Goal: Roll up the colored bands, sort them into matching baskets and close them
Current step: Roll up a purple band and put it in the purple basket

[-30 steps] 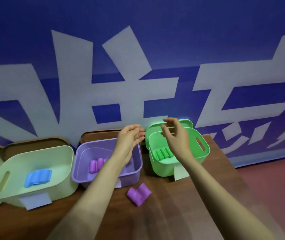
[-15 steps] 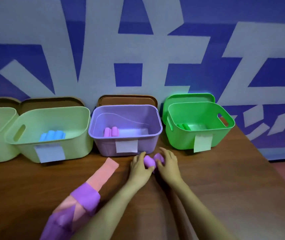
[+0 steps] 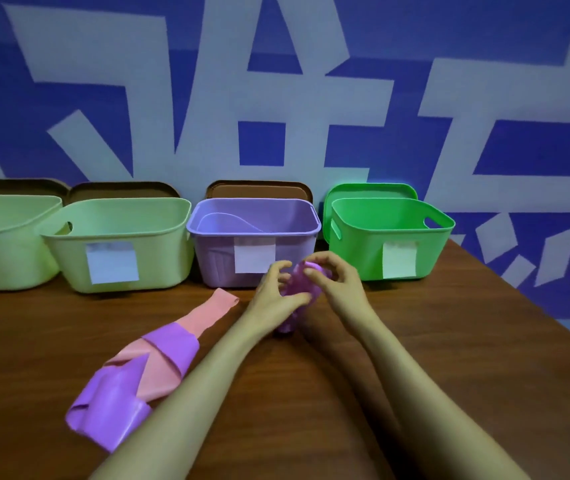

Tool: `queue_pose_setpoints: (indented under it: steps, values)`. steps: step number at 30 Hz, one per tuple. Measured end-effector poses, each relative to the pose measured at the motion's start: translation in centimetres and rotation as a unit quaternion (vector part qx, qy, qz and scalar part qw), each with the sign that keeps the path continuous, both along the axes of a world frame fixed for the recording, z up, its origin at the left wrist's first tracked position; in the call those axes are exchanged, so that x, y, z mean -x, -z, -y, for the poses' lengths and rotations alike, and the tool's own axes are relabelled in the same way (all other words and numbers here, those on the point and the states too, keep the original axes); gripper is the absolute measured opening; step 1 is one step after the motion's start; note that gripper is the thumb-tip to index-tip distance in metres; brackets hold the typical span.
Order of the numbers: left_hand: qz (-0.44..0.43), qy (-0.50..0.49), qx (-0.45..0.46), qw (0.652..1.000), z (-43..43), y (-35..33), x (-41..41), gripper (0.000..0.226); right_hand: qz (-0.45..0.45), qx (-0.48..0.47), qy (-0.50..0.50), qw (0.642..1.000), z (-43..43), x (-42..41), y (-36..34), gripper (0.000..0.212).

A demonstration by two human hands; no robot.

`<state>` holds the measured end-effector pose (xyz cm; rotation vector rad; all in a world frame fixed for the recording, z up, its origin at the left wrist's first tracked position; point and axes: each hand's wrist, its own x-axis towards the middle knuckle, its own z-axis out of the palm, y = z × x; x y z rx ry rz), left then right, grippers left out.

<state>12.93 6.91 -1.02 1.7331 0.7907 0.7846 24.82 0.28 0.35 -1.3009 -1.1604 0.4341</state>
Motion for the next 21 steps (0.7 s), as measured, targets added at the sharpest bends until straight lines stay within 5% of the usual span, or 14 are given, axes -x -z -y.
queue_pose_setpoints:
  steps: [3, 9, 18, 21]
  values:
    - [0.02, -0.008, -0.046, 0.999, 2.3, -1.6, 1.7, 0.031, -0.004, -0.044, -0.012, 0.999, 2.0, 2.0, -2.9, 0.02]
    - [0.122, -0.029, -0.09, 0.988, 5.9, -6.4, 4.7, 0.004, -0.033, -0.112, -0.002, 0.993, 5.4, 4.8, -8.0, 0.022]
    - [0.217, 0.054, 0.095, 0.97, 8.5, -10.9, 7.0, 0.018, -0.038, -0.142, -0.046, 0.988, 7.0, 5.8, -10.9, 0.017]
    - [0.218, -0.017, 0.096, 0.971, 7.6, -11.4, 6.9, 0.016, 0.026, -0.111, 0.048, 0.992, 5.7, 5.6, -10.5, 0.013]
